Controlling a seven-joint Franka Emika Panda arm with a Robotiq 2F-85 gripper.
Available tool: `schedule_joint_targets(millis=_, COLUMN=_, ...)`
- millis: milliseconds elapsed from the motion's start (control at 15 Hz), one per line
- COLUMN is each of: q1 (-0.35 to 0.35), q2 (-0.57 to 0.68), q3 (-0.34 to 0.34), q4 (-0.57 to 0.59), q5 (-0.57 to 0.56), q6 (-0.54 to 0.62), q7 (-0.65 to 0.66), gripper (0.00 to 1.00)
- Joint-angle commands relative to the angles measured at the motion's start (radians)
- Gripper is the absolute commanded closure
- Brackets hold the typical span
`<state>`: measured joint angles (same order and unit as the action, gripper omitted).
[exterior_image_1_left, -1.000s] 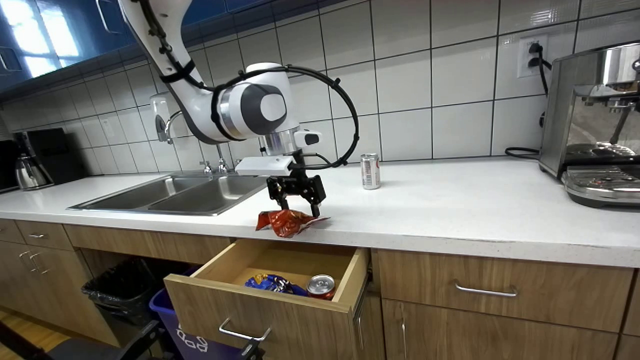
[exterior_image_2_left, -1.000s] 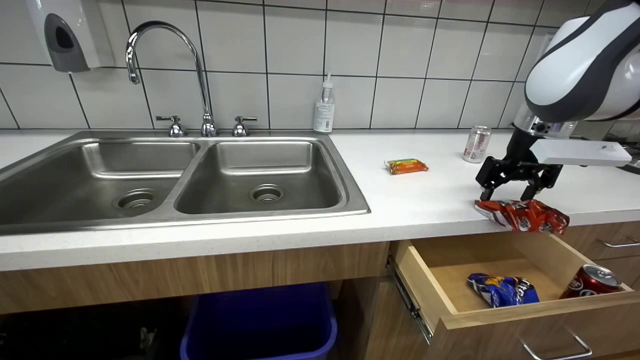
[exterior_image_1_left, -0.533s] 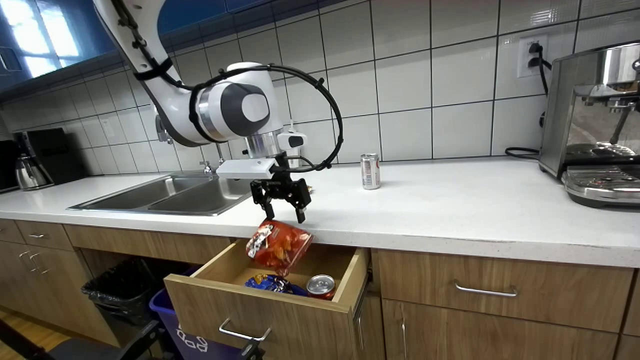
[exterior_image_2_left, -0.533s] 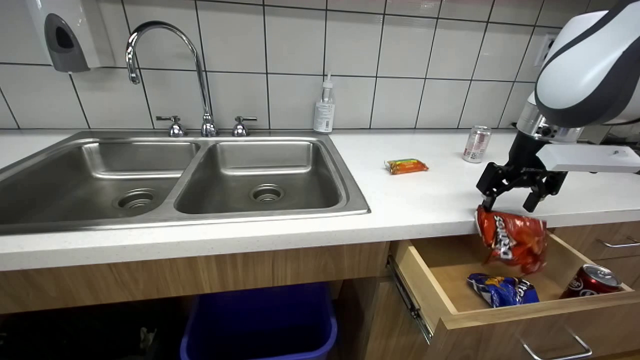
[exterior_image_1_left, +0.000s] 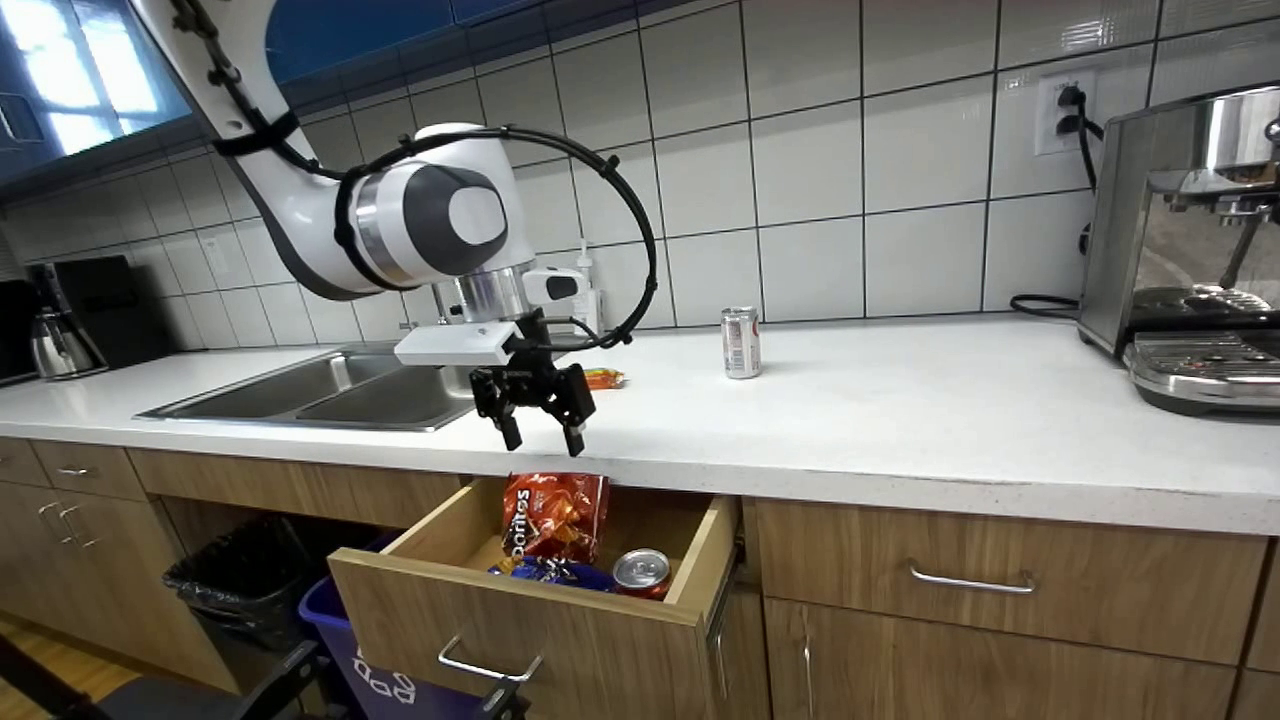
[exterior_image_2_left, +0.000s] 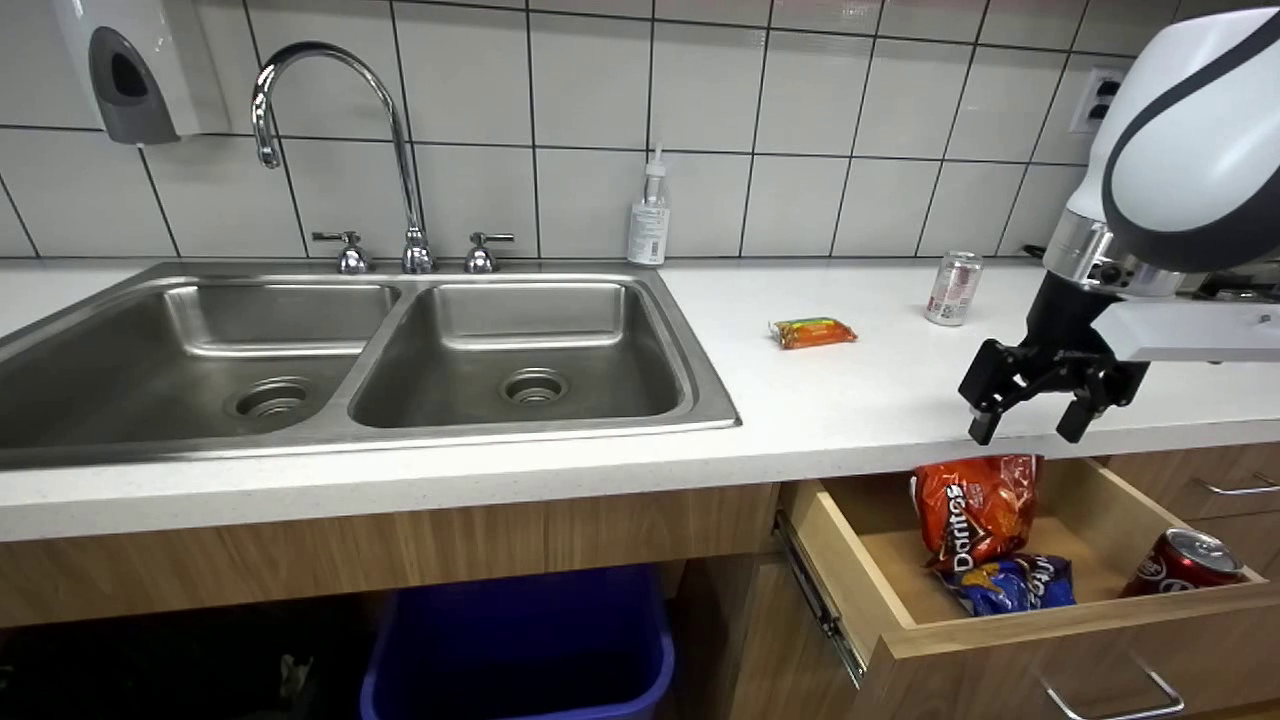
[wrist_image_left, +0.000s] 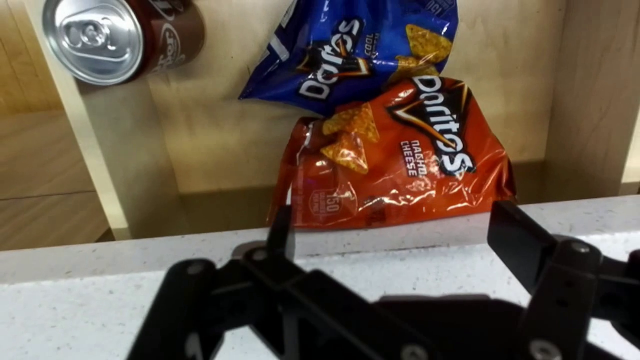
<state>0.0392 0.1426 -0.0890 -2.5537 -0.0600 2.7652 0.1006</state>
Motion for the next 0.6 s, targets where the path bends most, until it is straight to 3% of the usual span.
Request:
schedule_joint_targets(millis=0, q1=0.004, q2=-0.066, q3=0.010, q4=-0.072, q5=-0.041, q6=0.022, q7=0.057, gripper=0.00)
schedule_joint_targets(millis=533, q1=-0.001, q2=-0.056, q3=0.015, q4=-0.097, q5=-0.037, q6=0.048, q7=0.077, gripper=0.00)
